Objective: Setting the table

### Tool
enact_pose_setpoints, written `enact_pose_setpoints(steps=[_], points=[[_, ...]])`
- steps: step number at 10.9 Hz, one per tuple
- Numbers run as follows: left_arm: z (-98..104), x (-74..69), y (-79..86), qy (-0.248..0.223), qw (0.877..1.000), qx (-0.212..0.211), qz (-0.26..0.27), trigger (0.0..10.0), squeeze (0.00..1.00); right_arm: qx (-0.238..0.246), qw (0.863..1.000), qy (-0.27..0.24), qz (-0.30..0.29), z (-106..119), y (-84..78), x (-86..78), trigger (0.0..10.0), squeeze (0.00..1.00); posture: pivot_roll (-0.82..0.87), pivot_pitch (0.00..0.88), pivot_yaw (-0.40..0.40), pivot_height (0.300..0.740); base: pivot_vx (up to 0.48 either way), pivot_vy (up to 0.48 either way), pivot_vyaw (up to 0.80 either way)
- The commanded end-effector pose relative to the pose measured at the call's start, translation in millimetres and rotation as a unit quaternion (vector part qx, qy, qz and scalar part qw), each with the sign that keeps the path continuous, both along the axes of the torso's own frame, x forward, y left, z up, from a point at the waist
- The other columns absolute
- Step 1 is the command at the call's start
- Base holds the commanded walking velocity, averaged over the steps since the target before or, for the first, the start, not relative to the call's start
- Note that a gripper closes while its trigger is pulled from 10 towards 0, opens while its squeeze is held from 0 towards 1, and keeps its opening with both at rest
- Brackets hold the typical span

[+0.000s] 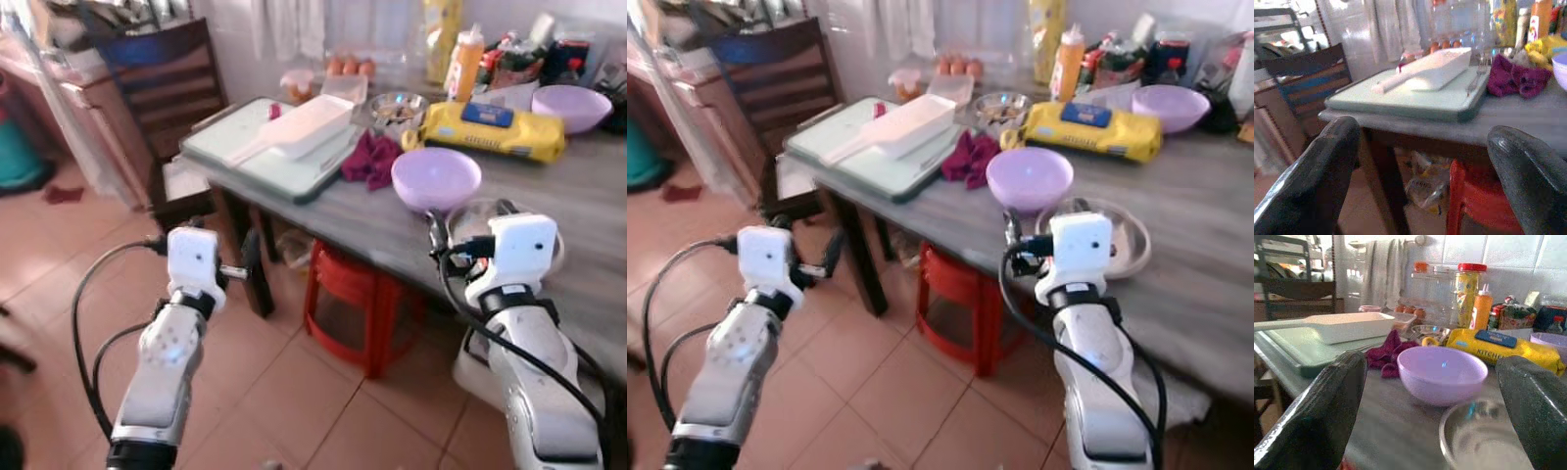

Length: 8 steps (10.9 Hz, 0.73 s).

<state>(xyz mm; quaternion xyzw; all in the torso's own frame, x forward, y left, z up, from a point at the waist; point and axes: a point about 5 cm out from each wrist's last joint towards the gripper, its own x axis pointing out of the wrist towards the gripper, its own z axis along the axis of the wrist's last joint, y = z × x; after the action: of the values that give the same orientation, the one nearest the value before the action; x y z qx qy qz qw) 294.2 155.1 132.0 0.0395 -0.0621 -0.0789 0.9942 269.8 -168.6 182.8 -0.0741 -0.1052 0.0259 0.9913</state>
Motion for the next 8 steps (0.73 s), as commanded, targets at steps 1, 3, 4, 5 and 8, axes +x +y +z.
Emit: enact_pose_setpoints(steps=[1,3,4,5,8], points=[[-2,-1.0,-0.5,0.006,1.000,0.002,-0.003,10.0,0.00,0.004,1.000,0.001,-0.001,-1,-0.3,0.8,10.0,0.00,-0.09,0.045,0.099,0.740,-0.352,0.000,0.00],[-6,-1.5,2.1,0.011,1.000,0.009,-0.002,10.0,0.00,0.007,1.000,0.003,0.001,-3,1.8,2.6,10.0,0.00,-0.09,0.046,0.097,0.740,-0.351,0.000,0.00],[-10,-1.1,5.6,0.017,1.000,0.012,0.003,10.0,0.00,0.009,1.000,0.004,0.002,-4,3.0,3.3,10.0,0.00,-0.08,0.043,0.096,0.740,-0.352,0.000,0.00],[-16,-1.6,8.5,0.025,1.000,0.015,0.006,10.0,0.00,0.013,1.000,0.009,0.001,-8,3.1,3.5,10.0,0.00,-0.08,0.041,0.097,0.740,-0.352,0.000,0.00],[-46,-8.5,19.1,0.066,0.997,0.034,0.015,10.0,0.00,0.020,0.999,0.031,-0.015,-24,-2.4,0.9,10.0,0.00,-0.09,0.043,0.099,0.740,-0.214,0.000,0.00]])
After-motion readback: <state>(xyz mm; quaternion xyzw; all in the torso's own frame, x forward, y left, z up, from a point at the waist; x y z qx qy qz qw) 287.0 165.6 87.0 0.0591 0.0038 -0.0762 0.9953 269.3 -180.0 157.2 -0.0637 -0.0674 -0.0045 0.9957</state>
